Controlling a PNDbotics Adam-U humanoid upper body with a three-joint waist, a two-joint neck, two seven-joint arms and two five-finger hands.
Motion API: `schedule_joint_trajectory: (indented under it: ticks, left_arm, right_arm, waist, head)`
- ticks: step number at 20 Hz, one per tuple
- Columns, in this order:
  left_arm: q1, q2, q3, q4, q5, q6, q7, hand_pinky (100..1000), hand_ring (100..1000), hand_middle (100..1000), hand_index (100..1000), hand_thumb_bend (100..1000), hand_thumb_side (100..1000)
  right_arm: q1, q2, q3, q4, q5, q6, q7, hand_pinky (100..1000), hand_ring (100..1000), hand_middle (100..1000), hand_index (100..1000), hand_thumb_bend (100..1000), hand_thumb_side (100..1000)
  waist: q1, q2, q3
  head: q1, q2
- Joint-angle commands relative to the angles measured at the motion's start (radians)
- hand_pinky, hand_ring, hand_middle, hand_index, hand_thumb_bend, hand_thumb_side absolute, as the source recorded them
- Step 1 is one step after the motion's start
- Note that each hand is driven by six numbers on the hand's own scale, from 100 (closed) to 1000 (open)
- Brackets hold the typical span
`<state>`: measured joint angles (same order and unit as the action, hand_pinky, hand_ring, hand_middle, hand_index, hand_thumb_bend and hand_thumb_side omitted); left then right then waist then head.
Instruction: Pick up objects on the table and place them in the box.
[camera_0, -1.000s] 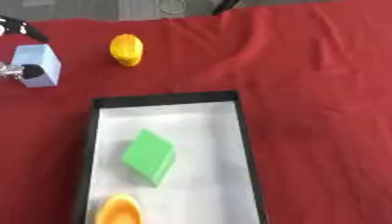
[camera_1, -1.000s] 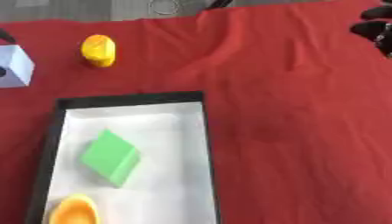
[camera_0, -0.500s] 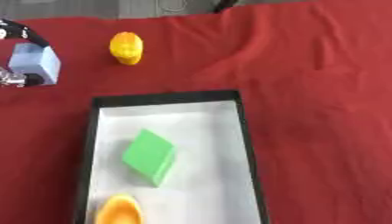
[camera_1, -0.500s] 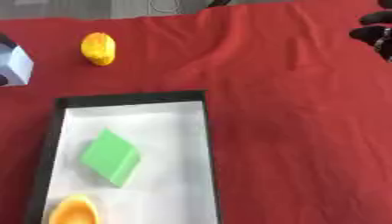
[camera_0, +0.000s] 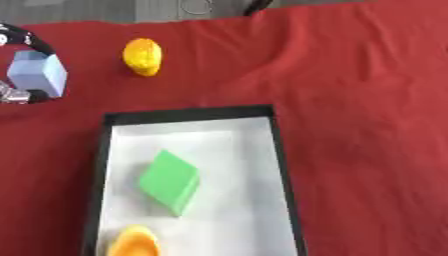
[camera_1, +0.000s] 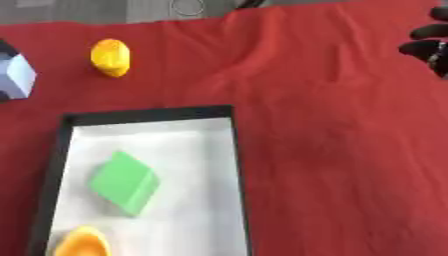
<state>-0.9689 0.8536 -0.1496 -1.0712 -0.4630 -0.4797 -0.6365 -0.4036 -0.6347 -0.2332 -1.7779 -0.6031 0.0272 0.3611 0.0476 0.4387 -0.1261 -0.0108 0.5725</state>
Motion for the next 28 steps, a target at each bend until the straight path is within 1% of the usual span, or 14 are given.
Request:
schedule_joint_trajectory:
  ticks: [1, 4, 6, 9, 12, 13, 17, 24, 28]
  left_arm:
    - [-0.019, 0.047, 0.020, -0.020, 0.052, -0.264, -0.271, 931, 850, 769, 881, 435, 524]
    - [-0.023, 0.061, 0.037, -0.034, 0.111, -0.248, -0.271, 933, 845, 762, 878, 435, 514]
    - [-0.023, 0.070, 0.048, -0.041, 0.134, -0.237, -0.271, 940, 849, 763, 884, 451, 497]
    - [-0.018, 0.083, 0.061, -0.050, 0.135, -0.228, -0.270, 954, 866, 778, 897, 519, 506]
    - [-0.013, 0.093, 0.074, -0.056, 0.101, -0.224, -0.257, 961, 881, 788, 908, 571, 502]
    - [-0.012, 0.095, 0.078, -0.056, 0.085, -0.222, -0.247, 962, 883, 790, 911, 573, 506]
    - [-0.006, 0.098, 0.089, -0.043, 0.029, -0.218, -0.215, 969, 901, 804, 930, 602, 548]
    - [-0.005, 0.092, 0.095, -0.022, -0.038, -0.213, -0.165, 969, 905, 809, 950, 604, 578]
    - [-0.006, 0.090, 0.100, -0.012, -0.071, -0.206, -0.145, 969, 919, 820, 958, 621, 587]
  right_arm:
    - [-0.003, -0.018, -0.006, -0.007, 0.010, -0.002, 0.001, 989, 755, 702, 855, 100, 660]
    - [0.002, -0.019, -0.007, -0.006, 0.013, -0.006, 0.001, 989, 755, 702, 855, 100, 661]
    - [0.004, -0.019, -0.007, -0.005, 0.015, -0.008, 0.002, 989, 755, 701, 855, 100, 663]
    - [0.007, -0.019, -0.007, -0.004, 0.019, -0.010, 0.004, 989, 751, 697, 853, 100, 667]
    - [0.008, -0.020, -0.008, -0.004, 0.022, -0.012, 0.006, 989, 750, 696, 852, 100, 667]
    - [0.007, -0.020, -0.008, -0.005, 0.022, -0.013, 0.006, 989, 749, 696, 852, 100, 667]
    - [0.004, -0.020, -0.007, -0.008, 0.024, -0.016, 0.007, 989, 748, 694, 851, 100, 668]
    - [0.005, -0.015, -0.009, -0.009, 0.035, -0.020, 0.003, 989, 745, 691, 850, 100, 674]
    - [0.004, -0.013, -0.009, -0.009, 0.039, -0.020, 0.001, 989, 744, 689, 850, 100, 675]
  waist:
    - [0.007, -0.007, 0.002]
    - [0.005, -0.008, 0.005]
    - [0.004, -0.007, 0.006]
    - [0.003, -0.004, 0.007]
    - [0.004, 0.001, 0.004]
    - [0.005, 0.003, 0.001]
    - [0.006, 0.011, -0.007]
    - [0.006, 0.025, -0.018]
    - [0.008, 0.029, -0.024]
  head:
    - [0.001, -0.004]
    - [-0.002, -0.003]
    - [-0.003, -0.004]
    - [-0.005, -0.005]
    - [-0.003, -0.010]
    - [0.000, -0.013]
    - [0.008, -0.023]
    - [0.022, -0.038]
    - [0.028, -0.043]
